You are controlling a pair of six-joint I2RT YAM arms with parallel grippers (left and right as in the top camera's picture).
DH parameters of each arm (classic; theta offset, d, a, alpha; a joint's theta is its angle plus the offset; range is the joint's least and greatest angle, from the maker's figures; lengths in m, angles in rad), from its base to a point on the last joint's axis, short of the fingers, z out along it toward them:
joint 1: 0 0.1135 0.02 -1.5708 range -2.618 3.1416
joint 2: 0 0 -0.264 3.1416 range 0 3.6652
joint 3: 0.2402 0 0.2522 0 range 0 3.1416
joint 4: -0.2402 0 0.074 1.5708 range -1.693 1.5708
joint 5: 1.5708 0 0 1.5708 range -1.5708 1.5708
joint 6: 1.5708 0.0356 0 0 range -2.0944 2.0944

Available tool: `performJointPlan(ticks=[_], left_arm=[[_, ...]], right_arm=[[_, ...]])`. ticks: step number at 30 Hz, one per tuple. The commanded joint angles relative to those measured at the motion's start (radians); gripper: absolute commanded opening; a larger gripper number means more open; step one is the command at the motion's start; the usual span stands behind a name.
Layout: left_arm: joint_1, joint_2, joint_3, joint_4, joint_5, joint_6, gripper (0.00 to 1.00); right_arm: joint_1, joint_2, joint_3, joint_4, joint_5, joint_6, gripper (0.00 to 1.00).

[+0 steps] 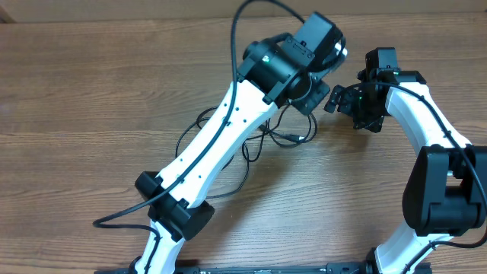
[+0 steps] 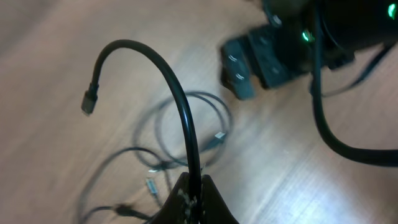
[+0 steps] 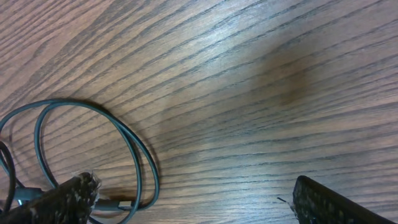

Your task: Untangle cables

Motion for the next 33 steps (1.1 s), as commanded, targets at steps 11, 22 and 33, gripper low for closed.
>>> performJointPlan(ticks=[11, 22, 33], left_arm=[[0.005, -0.002, 0.481, 0.014, -0.328, 0.022, 0.04], [0.005, -0.001, 0.5, -0.063, -0.323, 0.018, 0.04], [0.005, -0.001, 0.252, -0.152, -0.028, 0.014, 0.05]], right_arm=[[-0.002, -0.012, -0.008, 0.005, 0.01, 0.003, 1.0], [-0.002, -0.012, -0.008, 0.005, 0.01, 0.003, 1.0], [-0.002, -0.012, -0.008, 0.005, 0.01, 0.003, 1.0]])
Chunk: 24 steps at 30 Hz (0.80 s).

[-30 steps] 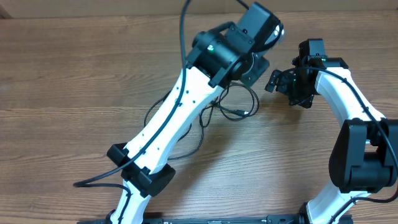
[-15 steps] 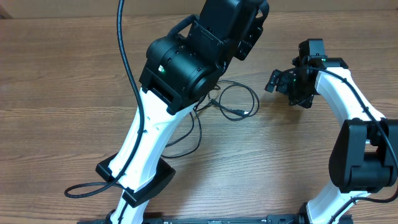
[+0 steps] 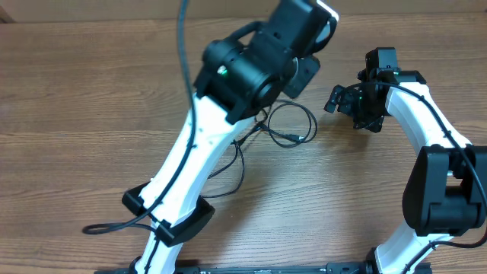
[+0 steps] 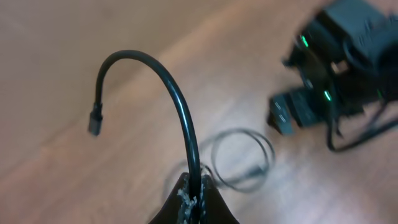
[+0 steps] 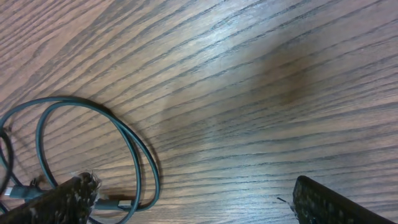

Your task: Untangle cables

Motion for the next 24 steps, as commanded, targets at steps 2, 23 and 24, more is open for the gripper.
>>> performJointPlan(ticks=[2, 23, 24], left_arm=[[0.005, -0.004, -0.175, -0.002, 0.157, 0.004, 0.07], [0.006, -0.003, -0.587, 0.063, 0.235, -0.01, 0.39], [0.006, -0.003, -0.587, 0.061, 0.204, -0.011, 0.44]], right_arm=[[-0.002, -0.012, -0.008, 0.005, 0.01, 0.003, 1.0], [-0.002, -0.012, -0.008, 0.005, 0.01, 0.003, 1.0], [-0.002, -0.012, -0.008, 0.006, 0.01, 0.003, 1.0]])
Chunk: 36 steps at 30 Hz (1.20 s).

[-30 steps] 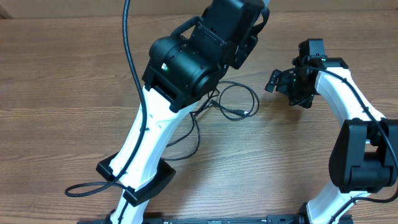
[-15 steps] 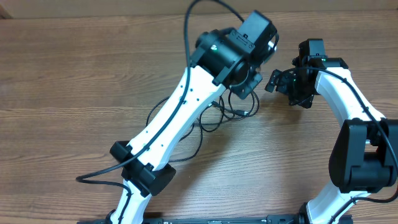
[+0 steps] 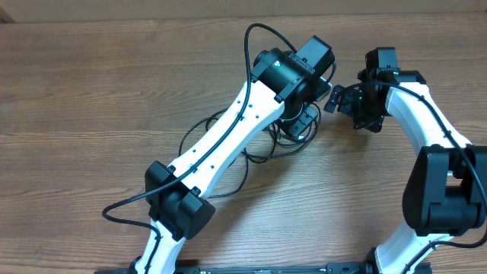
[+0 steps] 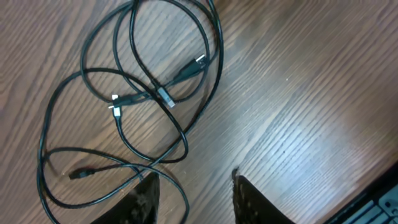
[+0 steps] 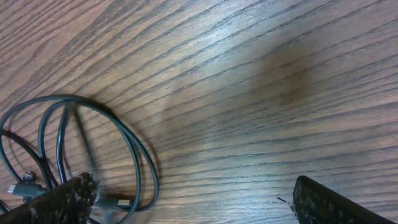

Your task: Untangle cables

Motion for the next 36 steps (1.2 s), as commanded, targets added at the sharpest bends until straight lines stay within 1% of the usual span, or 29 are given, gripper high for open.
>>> performJointPlan(ticks=[1, 2, 3, 5, 6, 8, 10, 12, 14, 17, 20, 22, 27, 29, 33, 35, 36], left_arm=[[0.008, -0.006, -0.011, 0.001, -0.067, -0.003, 0.53], [0.01, -0.006, -0.012, 0.001, -0.079, -0.004, 0.56], [0.014, -0.006, -0.012, 0.003, -0.101, -0.006, 0.65], [0.028, -0.006, -0.012, 0.007, -0.124, -0.006, 0.78], [0.039, -0.006, -0.012, 0.008, -0.123, -0.006, 0.79], [0.063, -0.006, -0.012, 0.005, -0.123, -0.006, 0.75], [0.092, -0.006, -0.012, 0.002, -0.122, -0.013, 0.75], [0.13, -0.006, -0.014, 0.0, -0.121, -0.048, 0.73], [0.176, -0.005, -0.019, -0.003, -0.119, -0.076, 0.7], [0.224, -0.004, -0.04, -0.003, -0.12, -0.078, 0.65], [0.256, -0.004, -0.085, -0.003, -0.12, -0.1, 0.64], [0.274, -0.004, -0.134, -0.001, -0.12, -0.124, 0.66], [0.329, -0.004, -0.296, 0.029, -0.12, -0.207, 0.77], [0.35, -0.004, -0.343, 0.044, -0.12, -0.217, 0.86], [0.387, -0.004, -0.448, 0.122, -0.119, -0.274, 0.88], [0.394, -0.003, -0.474, 0.168, -0.119, -0.274, 0.91], [0.395, -0.003, -0.481, 0.187, -0.117, -0.274, 0.91]], right_arm=[[-0.002, -0.012, -0.008, 0.005, 0.01, 0.003, 1.0], [-0.002, -0.012, -0.008, 0.005, 0.01, 0.003, 1.0], [-0.002, -0.012, -0.008, 0.005, 0.01, 0.003, 1.0], [-0.002, -0.012, -0.008, 0.005, 0.01, 0.003, 1.0], [-0.002, -0.012, -0.008, 0.005, 0.01, 0.003, 1.0], [-0.002, -0.012, -0.008, 0.007, 0.01, 0.003, 1.0], [-0.002, -0.012, -0.008, 0.006, 0.01, 0.003, 1.0], [-0.002, -0.012, -0.008, 0.007, 0.01, 0.003, 1.0], [-0.002, -0.012, -0.008, 0.007, 0.01, 0.003, 1.0], [-0.002, -0.012, -0.008, 0.007, 0.01, 0.003, 1.0], [-0.002, -0.012, -0.008, 0.007, 0.01, 0.003, 1.0], [-0.002, -0.012, -0.008, 0.007, 0.01, 0.003, 1.0], [-0.002, -0.012, -0.008, 0.006, 0.01, 0.003, 1.0], [-0.002, -0.012, -0.008, 0.007, 0.01, 0.003, 1.0], [-0.002, -0.012, -0.008, 0.007, 0.01, 0.003, 1.0], [-0.002, -0.012, -0.008, 0.007, 0.01, 0.003, 1.0], [-0.002, -0.012, -0.008, 0.007, 0.01, 0.003, 1.0]])
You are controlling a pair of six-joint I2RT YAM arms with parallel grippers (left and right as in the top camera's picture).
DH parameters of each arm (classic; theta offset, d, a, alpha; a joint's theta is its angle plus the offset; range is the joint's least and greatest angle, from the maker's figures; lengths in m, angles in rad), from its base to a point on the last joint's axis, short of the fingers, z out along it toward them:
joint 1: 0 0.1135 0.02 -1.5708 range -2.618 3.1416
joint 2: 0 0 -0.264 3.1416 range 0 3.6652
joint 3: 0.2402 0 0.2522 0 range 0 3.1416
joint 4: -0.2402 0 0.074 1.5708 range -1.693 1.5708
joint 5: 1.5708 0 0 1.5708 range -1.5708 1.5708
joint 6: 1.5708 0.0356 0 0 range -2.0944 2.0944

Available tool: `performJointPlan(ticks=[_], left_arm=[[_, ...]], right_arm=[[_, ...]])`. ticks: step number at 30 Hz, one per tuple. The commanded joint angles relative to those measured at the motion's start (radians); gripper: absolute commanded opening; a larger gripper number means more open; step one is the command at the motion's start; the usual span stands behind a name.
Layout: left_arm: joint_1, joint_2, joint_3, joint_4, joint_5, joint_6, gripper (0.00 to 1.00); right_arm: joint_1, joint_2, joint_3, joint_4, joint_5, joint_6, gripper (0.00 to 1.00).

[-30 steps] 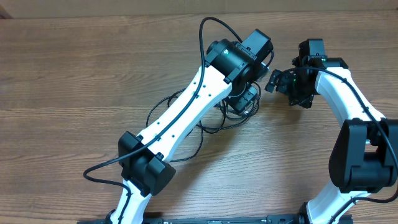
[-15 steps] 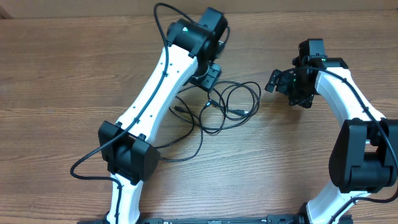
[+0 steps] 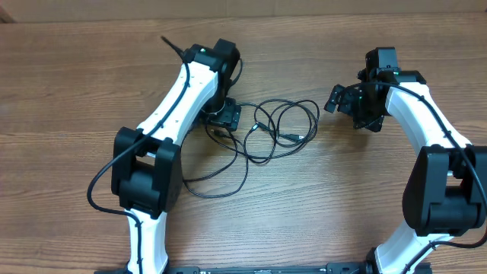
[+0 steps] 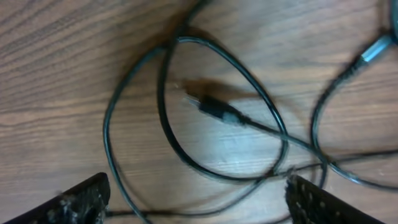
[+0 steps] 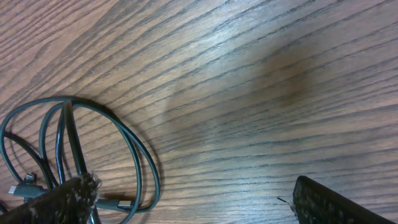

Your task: Untangle cables

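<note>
A tangle of thin black cables (image 3: 268, 131) lies spread on the wooden table between the arms. My left gripper (image 3: 225, 116) hangs low over the tangle's left end, open. In the left wrist view its fingers (image 4: 81, 200) stand wide apart, with loops and a plug (image 4: 216, 109) on the wood between them. My right gripper (image 3: 335, 99) is open just right of the tangle. The right wrist view shows two cable loops (image 5: 152, 171) by its left finger (image 5: 59, 200), which holds nothing.
The wooden table (image 3: 76, 152) stretches to both sides. One cable strand trails toward the front (image 3: 205, 190). A pale wall edge (image 3: 114, 9) runs along the far side of the table.
My left arm has moved from over the tangle's right part to its left end, still open. The cables now lie uncovered and more spread out. The right arm has not moved.
My left gripper was shut on a black cable held up above the tangle, then stood higher still with it. Later it was open low over the cables, the cable let go. Now it is open at the tangle's left end. The right gripper stayed open throughout.
</note>
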Motion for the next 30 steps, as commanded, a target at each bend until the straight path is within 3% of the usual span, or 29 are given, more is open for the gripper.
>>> performJointPlan(ticks=[1, 2, 4, 8, 11, 17, 23, 30], left_arm=[[0.007, -0.003, -0.027, 0.037, 0.0, -0.037, 0.8], [0.007, -0.003, -0.027, 0.037, 0.003, -0.037, 0.71], [0.003, -0.003, -0.027, 0.038, 0.013, -0.037, 0.41], [0.002, -0.003, -0.027, 0.055, 0.045, -0.04, 0.16], [0.002, -0.003, -0.027, 0.053, 0.06, -0.039, 0.04], [0.002, -0.003, -0.027, 0.065, 0.069, -0.061, 0.05], [0.004, 0.0, -0.028, 0.064, 0.028, -0.193, 0.33], [0.005, 0.0, -0.06, 0.063, -0.039, -0.377, 0.39]], right_arm=[[-0.002, -0.012, -0.008, 0.003, 0.01, 0.003, 1.0], [-0.002, -0.012, -0.008, 0.003, 0.01, 0.003, 1.0], [-0.002, -0.012, -0.008, 0.002, 0.01, 0.003, 1.0], [-0.002, -0.012, -0.008, 0.003, 0.01, 0.003, 1.0], [-0.002, -0.012, -0.008, 0.003, 0.01, 0.003, 1.0], [-0.002, -0.012, -0.008, 0.003, 0.01, 0.003, 1.0], [-0.002, -0.012, -0.008, 0.003, 0.01, 0.003, 1.0], [-0.002, -0.012, -0.008, 0.003, 0.01, 0.003, 1.0]])
